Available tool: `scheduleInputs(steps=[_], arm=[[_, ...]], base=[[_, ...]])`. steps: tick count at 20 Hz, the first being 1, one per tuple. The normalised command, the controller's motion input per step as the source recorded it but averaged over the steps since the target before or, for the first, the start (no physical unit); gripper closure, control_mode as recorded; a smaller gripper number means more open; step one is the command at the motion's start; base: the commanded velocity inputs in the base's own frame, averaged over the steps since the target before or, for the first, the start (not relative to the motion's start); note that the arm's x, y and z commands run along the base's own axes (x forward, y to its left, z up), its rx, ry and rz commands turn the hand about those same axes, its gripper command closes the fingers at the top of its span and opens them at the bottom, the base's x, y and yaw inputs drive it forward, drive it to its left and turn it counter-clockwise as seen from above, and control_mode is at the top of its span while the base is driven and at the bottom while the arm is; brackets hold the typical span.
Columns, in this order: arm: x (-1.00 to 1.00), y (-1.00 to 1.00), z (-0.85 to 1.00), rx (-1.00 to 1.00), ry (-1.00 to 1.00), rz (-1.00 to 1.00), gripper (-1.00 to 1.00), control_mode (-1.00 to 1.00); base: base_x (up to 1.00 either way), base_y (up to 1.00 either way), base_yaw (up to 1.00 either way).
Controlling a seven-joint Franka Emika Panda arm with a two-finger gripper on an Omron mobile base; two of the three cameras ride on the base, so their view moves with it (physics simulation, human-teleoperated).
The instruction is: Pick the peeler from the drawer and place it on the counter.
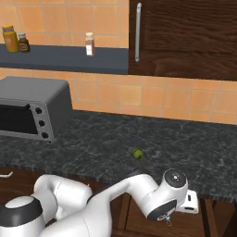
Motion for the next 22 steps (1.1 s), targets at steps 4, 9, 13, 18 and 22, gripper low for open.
scheduleInputs(steps=[4,9,13,18,22], arm=[[0.01,0.05,-0.25,0.03,0.00,0.10,-1.00,-1.00],[0.06,0.08,-0.36,0.02,0.05,0.10,-1.00,-1.00],[0.13,0.10,-0.38,0.01,0.08,0.09,-1.00,-1.00],[0.25,0.05,-0.31,0.03,0.02,0.05,-1.00,-1.00],[0.28,0.00,-0.34,0.06,0.00,0.03,-1.00,-1.00]], base=[[0.00,0.00,0.00],[0.00,0.00,0.00],[0.00,0.00,0.00],[0.00,0.00,0.00],[0.00,0.00,0.00]])
